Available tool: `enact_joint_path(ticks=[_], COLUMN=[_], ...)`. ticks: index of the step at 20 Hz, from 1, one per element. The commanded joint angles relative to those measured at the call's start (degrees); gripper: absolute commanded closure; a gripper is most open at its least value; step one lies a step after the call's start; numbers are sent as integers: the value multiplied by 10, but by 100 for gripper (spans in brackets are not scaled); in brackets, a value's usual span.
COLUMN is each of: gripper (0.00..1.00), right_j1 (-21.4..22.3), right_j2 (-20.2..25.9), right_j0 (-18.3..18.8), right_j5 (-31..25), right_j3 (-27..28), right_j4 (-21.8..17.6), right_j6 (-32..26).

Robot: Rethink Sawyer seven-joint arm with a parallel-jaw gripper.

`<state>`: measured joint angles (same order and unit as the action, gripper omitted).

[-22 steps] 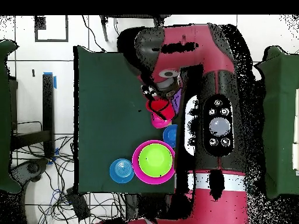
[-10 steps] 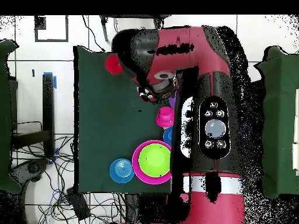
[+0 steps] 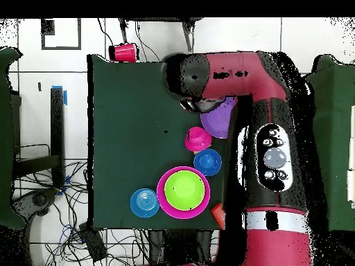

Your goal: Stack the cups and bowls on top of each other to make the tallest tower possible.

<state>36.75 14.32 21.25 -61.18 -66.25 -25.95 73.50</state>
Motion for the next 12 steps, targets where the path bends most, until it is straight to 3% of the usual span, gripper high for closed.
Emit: enact_joint_path(ticks=[1, 4, 12], gripper=[0, 0, 0], right_j1=[-54, -62, -81], right_j2=[58, 70, 71], right_j0=[62, 78, 91], right_j5=[262, 309, 325], right_j3=[-132, -149, -165], right_j4=[-29, -29, -21], right_j6=[-13, -25, -30])
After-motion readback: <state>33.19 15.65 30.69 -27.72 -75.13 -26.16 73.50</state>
